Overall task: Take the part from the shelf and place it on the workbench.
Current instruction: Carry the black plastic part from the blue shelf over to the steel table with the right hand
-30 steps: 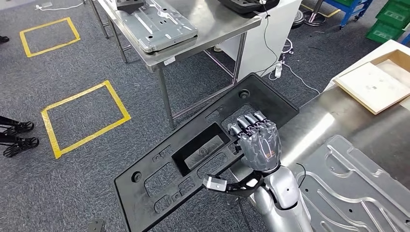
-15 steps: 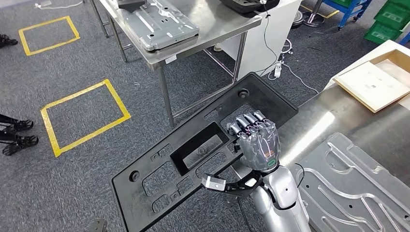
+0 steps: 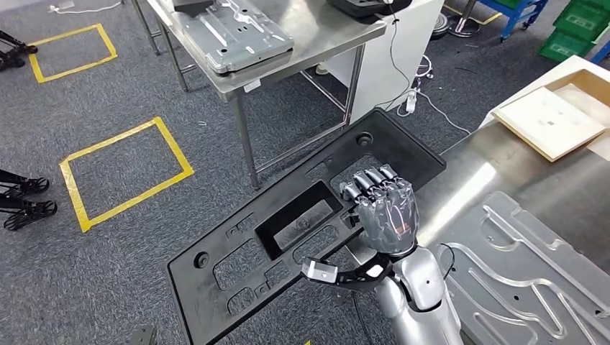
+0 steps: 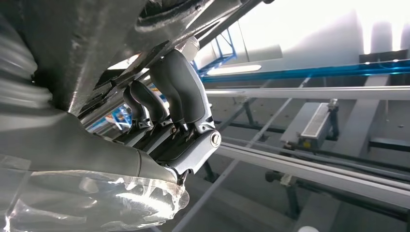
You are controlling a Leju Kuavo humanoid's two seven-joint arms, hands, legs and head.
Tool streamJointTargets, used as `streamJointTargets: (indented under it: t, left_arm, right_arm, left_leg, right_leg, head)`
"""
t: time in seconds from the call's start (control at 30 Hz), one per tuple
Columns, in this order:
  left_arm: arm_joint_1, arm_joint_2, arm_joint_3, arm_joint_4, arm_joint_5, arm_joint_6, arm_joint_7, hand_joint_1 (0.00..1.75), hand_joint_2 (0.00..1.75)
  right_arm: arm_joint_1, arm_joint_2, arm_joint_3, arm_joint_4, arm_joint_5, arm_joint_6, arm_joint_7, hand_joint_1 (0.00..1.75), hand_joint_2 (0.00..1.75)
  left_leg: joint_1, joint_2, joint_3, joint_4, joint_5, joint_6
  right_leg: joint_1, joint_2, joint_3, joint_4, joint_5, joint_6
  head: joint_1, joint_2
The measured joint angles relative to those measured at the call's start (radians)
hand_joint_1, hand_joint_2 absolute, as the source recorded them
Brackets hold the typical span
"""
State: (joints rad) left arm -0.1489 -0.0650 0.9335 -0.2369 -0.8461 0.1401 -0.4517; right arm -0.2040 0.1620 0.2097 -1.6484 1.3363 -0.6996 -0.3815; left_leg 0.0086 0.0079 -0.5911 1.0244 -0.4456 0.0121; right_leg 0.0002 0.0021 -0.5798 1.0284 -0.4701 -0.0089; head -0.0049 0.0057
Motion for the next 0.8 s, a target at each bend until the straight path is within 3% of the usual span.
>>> streamJointTargets:
  t: [0.07, 0.17, 0.2, 0.23, 0.27, 0.37, 0.43, 0.5, 0.57, 0.63, 0.7, 0.73, 0.77, 0.8]
  left_arm:
    - [0.000, 0.000, 0.000, 0.000, 0.000, 0.000, 0.000, 0.00, 1.75]
    - [0.001, 0.000, 0.000, 0.000, -0.001, 0.000, 0.000, 0.00, 1.75]
    - [0.002, 0.000, 0.000, 0.000, -0.001, 0.000, 0.000, 0.00, 1.75]
    - [0.003, 0.000, 0.000, 0.000, -0.001, 0.000, 0.001, 0.00, 1.75]
    - [0.003, 0.001, 0.000, 0.000, -0.001, 0.000, 0.001, 0.00, 1.75]
    - [0.001, 0.002, 0.000, 0.000, 0.000, 0.000, 0.001, 0.00, 1.75]
    - [0.000, 0.002, 0.000, 0.000, 0.000, 0.000, 0.001, 0.00, 1.75]
    - [0.001, 0.002, 0.000, 0.000, 0.000, 0.001, 0.002, 0.00, 1.75]
    - [0.001, 0.001, 0.000, 0.000, 0.000, 0.002, 0.003, 0.00, 1.75]
    - [0.000, 0.001, 0.000, 0.000, 0.000, 0.002, 0.003, 0.00, 1.75]
    - [0.000, 0.001, 0.001, 0.000, 0.000, 0.002, 0.003, 0.00, 1.75]
    - [0.001, 0.001, 0.001, 0.000, 0.000, 0.002, 0.003, 0.00, 1.75]
    - [0.002, 0.001, 0.001, 0.000, 0.000, 0.002, 0.003, 0.00, 1.75]
    - [0.002, 0.001, 0.001, 0.000, 0.000, 0.002, 0.003, 0.00, 1.75]
  right_arm:
    - [-0.001, 0.002, -0.001, 0.000, 0.000, 0.000, 0.000, 1.75, 1.75]
    - [-0.001, 0.005, -0.001, 0.000, 0.000, 0.000, 0.000, 1.75, 1.75]
    - [0.000, 0.005, -0.001, 0.000, 0.000, 0.000, 0.000, 1.75, 1.75]
    - [0.001, 0.005, -0.001, 0.000, 0.000, 0.000, 0.000, 1.75, 1.75]
    - [0.001, 0.005, -0.001, 0.000, 0.000, 0.000, 0.000, 1.75, 1.75]
    - [0.001, 0.006, -0.001, 0.000, 0.000, 0.000, 0.000, 1.75, 1.75]
    - [0.000, 0.007, -0.001, 0.000, 0.000, 0.000, 0.000, 1.75, 1.75]
    - [0.001, 0.007, -0.001, 0.000, 0.000, 0.000, 0.000, 1.75, 1.75]
    - [0.001, 0.007, -0.002, 0.000, 0.000, 0.000, 0.000, 1.75, 1.75]
    - [0.001, 0.007, -0.004, 0.000, 0.000, 0.000, 0.000, 1.75, 1.75]
    - [0.003, 0.007, -0.006, 0.000, 0.000, 0.000, 0.000, 1.75, 1.75]
    - [0.005, 0.007, -0.007, 0.000, 0.000, 0.000, 0.000, 1.75, 1.75]
    - [0.006, 0.007, -0.008, 0.000, 0.000, 0.000, 0.000, 1.75, 1.75]
    - [0.006, 0.007, -0.008, 0.000, 0.000, 0.000, 0.000, 1.75, 1.75]
  left_leg:
    - [0.001, -0.001, -0.013, 0.029, -0.025, -0.010]
    - [0.004, -0.003, -0.083, 0.199, -0.123, -0.022]
    - [0.006, -0.003, -0.104, 0.252, -0.143, -0.026]
    - [0.007, -0.003, -0.111, 0.274, -0.144, -0.029]
    - [0.009, -0.003, -0.098, 0.255, -0.126, -0.030]
    - [0.014, -0.004, 0.000, 0.076, -0.050, -0.030]
    - [0.010, -0.006, 0.024, 0.021, -0.040, -0.022]
    - [0.008, -0.007, 0.020, 0.017, -0.032, -0.008]
    - [0.010, -0.004, 0.016, 0.010, -0.020, 0.008]
    - [0.011, -0.002, 0.008, 0.005, -0.009, 0.021]
    - [0.008, 0.000, -0.005, 0.006, -0.001, 0.026]
    - [0.007, 0.000, -0.012, 0.007, 0.004, 0.026]
    - [0.007, 0.000, -0.017, 0.009, 0.008, 0.025]
    - [0.006, 0.000, -0.021, 0.010, 0.011, 0.023]
  right_leg:
    - [-0.006, -0.001, 0.002, -0.009, 0.009, -0.011]
    - [-0.009, -0.004, -0.005, -0.010, 0.015, -0.020]
    - [-0.008, -0.004, -0.009, -0.007, 0.016, -0.021]
    - [-0.009, -0.004, -0.012, -0.004, 0.016, -0.021]
    - [-0.009, -0.004, -0.016, 0.001, 0.016, -0.021]
    - [-0.009, -0.002, -0.024, 0.017, 0.013, -0.013]
    - [-0.006, -0.001, -0.031, 0.024, 0.015, -0.001]
    - [-0.005, 0.000, -0.035, 0.022, 0.021, 0.012]
    - [-0.007, 0.000, -0.044, 0.041, 0.001, 0.022]
    - [-0.010, 0.000, -0.078, 0.127, -0.065, 0.029]
    - [-0.012, -0.001, -0.124, 0.246, -0.130, 0.034]
    - [-0.013, -0.001, -0.131, 0.276, -0.139, 0.034]
    - [-0.013, -0.001, -0.120, 0.271, -0.130, 0.033]
    - [-0.012, -0.001, -0.089, 0.227, -0.105, 0.031]
  head:
    - [0.000, 0.000]
    - [0.000, 0.000]
    - [0.000, 0.000]
    - [0.000, 0.000]
    - [-0.001, 0.000]
    - [0.000, 0.000]
    - [0.000, 0.000]
    - [0.000, 0.000]
    - [0.000, 0.000]
    - [0.000, 0.000]
    - [0.000, 0.000]
    - [0.000, 0.000]
    - [0.000, 0.000]
    - [0.000, 0.000]
